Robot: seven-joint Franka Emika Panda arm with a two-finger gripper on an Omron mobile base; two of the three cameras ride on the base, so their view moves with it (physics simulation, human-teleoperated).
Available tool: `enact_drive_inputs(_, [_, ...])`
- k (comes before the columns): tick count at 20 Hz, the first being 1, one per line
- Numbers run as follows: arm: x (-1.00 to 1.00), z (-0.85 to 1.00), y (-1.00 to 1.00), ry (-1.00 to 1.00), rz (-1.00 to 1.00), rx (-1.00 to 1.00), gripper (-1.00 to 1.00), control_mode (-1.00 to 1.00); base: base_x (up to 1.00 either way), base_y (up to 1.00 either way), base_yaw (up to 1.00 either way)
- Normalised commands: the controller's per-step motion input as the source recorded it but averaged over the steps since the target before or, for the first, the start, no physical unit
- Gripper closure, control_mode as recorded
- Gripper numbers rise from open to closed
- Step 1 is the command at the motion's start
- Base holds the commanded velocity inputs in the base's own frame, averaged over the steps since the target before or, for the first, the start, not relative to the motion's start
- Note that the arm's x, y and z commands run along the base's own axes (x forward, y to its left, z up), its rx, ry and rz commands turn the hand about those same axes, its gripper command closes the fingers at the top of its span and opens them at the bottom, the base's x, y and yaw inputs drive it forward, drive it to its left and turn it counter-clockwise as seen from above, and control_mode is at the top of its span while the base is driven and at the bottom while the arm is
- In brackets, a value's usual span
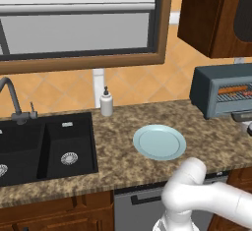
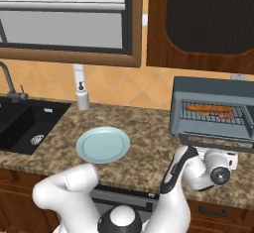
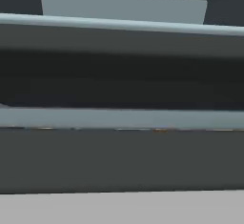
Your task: Pick up the kebab skewer and baguette bread, and place them inside the toaster oven. Close the toaster oven door and start by setting the timer.
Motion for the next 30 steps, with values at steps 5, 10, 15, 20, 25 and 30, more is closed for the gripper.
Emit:
enact_drive_inputs(5, [0.41, 0.40, 0.00, -0.01, 0.00, 0.00, -1.00, -1.00, 0.00, 0.00, 0.00])
enact_drive_inputs(10, [0.50, 0.30, 0.00, 0.00, 0.00, 0.00, -1.00, -1.00, 0.00, 0.00, 0.00])
enact_drive_inputs(15, [0.52, 0.27, 0.00, 0.00, 0.00, 0.00, -1.00, -1.00, 0.00, 0.00, 0.00])
enact_drive_inputs(20, [0.50, 0.25, 0.00, 0.00, 0.00, 0.00, -1.00, -1.00, 0.00, 0.00, 0.00])
enact_drive_inputs(25, [0.35, 0.16, 0.00, 0.00, 0.00, 0.00, -1.00, -1.00, 0.00, 0.00, 0.00])
enact_drive_inputs(30, [0.14, 0.02, 0.00, 0.00, 0.00, 0.00, -1.00, -1.00, 0.00, 0.00, 0.00])
